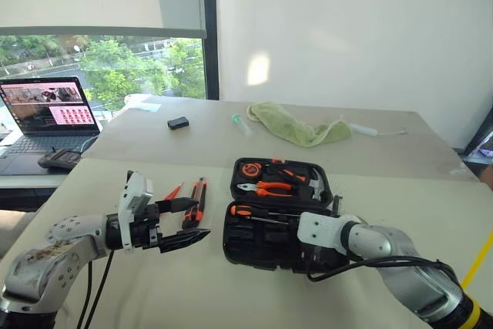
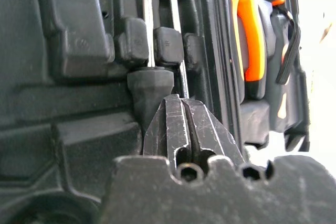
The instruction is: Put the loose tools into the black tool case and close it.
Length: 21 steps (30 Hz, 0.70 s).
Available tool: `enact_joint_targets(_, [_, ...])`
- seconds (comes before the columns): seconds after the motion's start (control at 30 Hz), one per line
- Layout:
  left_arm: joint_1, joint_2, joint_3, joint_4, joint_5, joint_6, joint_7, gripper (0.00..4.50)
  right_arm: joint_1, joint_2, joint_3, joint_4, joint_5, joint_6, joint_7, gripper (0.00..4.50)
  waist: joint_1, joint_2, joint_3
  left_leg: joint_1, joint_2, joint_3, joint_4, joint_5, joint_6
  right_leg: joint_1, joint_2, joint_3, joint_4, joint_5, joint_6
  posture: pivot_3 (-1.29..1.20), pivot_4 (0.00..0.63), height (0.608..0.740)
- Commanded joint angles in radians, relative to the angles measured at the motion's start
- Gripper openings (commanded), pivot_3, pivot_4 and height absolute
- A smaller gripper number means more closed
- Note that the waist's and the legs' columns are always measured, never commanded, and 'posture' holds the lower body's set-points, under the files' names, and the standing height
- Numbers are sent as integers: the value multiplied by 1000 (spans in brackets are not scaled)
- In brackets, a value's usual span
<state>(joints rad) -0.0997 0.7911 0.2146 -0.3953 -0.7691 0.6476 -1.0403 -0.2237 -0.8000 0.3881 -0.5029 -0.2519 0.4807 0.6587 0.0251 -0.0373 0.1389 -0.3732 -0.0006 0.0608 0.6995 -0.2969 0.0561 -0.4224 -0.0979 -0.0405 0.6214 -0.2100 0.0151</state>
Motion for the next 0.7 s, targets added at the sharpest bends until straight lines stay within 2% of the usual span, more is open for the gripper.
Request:
enact_joint_targets(0.03, [-23, -2, 1, -9, 4, -29, -2, 4500, 33, 3, 54, 40, -26, -39, 49, 16, -5, 1, 1, 0, 0, 0, -1, 0, 0, 0, 0, 0, -1, 0, 0, 0, 150, 740])
enact_joint_targets(0.27, [-31, -12, -6, 0, 11, -33, 1, 4500, 4, 77, -52, 38, -7, -60, 18, 16, -15, 1, 1, 0, 1, 0, -4, 0, 1, 0, 3, 0, -4, 0, 0, 0, 150, 740])
enact_joint_targets(0.37, [-37, -38, 16, 1, -7, -3, 58, 4500, 12, 243, -166, -33, 167, 26, -11, 16, -16, 2, 2, 0, 1, 0, -4, 0, 1, 0, 4, 0, -4, 0, 0, 0, 150, 740])
enact_joint_targets(0.43, [-55, -75, 63, 15, -29, 34, 165, 4500, 6, 416, -347, -110, 416, 150, -29, 16, -16, 6, 5, 0, 2, 0, -4, 0, 0, 0, 5, 0, -4, 0, -1, 0, 150, 740])
enact_joint_targets(0.5, [-82, -125, 114, 24, -30, 97, 345, 4500, 11, 438, -454, -183, 527, 156, 0, 16, -13, 9, 7, -3, 4, -1, -4, 0, 0, -2, 4, 1, -2, 1, -1, 0, 150, 740])
enact_joint_targets(0.53, [-93, -139, 128, 23, -16, 123, 418, 4500, 19, 413, -472, -209, 570, 163, 38, 472, -9, 9, 7, -4, 3, -2, -3, 0, 0, -3, 4, 1, -2, 2, -1, 0, 150, 740])
enact_joint_targets(0.6, [-107, -145, 133, 16, 19, 161, 514, 4500, 18, 379, -513, -239, 666, 202, 77, 1010, -7, 9, 7, -4, 1, -4, -3, 0, 1, -1, 3, -1, -4, 2, 1, 0, 150, 740])
enact_joint_targets(0.63, [-126, -129, 124, 26, 51, 218, 579, 4500, 12, 347, -542, -252, 711, 213, 100, 1282, -9, 9, 7, -4, 1, -5, -3, 0, 1, -1, 3, -1, -5, 3, 2, 0, 150, 740])
enact_joint_targets(0.67, [-147, -116, 117, 45, 78, 264, 632, 4500, 7, 318, -572, -262, 760, 230, 118, 1800, -11, 9, 7, -4, 0, -5, -3, -1, 1, -1, 3, -1, -6, 3, 3, 0, 150, 740])
enact_joint_targets(0.7, [-174, -85, 102, 77, 85, 330, 646, 4500, 2, 277, -616, -268, 820, 247, 149, 2053, -11, 9, 7, -4, -1, -4, -3, -1, 1, -1, 2, -1, -6, 4, 3, 0, 150, 740])
